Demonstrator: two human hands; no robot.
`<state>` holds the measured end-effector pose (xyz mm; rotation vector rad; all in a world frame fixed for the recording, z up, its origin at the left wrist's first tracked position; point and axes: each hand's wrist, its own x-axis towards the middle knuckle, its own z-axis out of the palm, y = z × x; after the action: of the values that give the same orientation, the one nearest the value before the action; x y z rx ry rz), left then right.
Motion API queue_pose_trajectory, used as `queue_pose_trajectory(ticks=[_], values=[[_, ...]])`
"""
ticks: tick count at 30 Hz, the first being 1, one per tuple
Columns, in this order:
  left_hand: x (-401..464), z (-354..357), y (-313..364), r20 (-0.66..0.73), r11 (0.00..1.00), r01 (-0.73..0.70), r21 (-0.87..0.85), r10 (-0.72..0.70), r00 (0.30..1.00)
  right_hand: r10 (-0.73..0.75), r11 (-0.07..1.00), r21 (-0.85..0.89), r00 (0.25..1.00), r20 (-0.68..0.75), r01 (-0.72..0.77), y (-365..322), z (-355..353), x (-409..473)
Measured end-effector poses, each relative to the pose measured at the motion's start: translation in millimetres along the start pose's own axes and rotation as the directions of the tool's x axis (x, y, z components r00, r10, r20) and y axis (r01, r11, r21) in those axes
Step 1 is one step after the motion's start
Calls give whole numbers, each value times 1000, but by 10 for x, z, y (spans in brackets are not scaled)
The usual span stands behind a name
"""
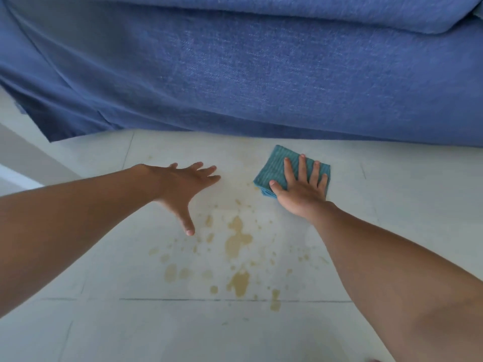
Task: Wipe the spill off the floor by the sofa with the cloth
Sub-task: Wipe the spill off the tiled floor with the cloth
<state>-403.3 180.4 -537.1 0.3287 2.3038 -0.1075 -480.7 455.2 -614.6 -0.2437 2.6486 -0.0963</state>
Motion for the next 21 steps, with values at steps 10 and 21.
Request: queue_pose_trajectory(ticks=[10, 21], values=[[-529, 604, -600, 53, 948, 232, -219, -226, 973, -171, 984, -36, 984, 47, 173, -1065, 59, 142], [-827, 1310, -629, -32, 912, 237, -334, -263, 964, -312, 946, -80, 949, 51, 315, -1909, 131, 234]])
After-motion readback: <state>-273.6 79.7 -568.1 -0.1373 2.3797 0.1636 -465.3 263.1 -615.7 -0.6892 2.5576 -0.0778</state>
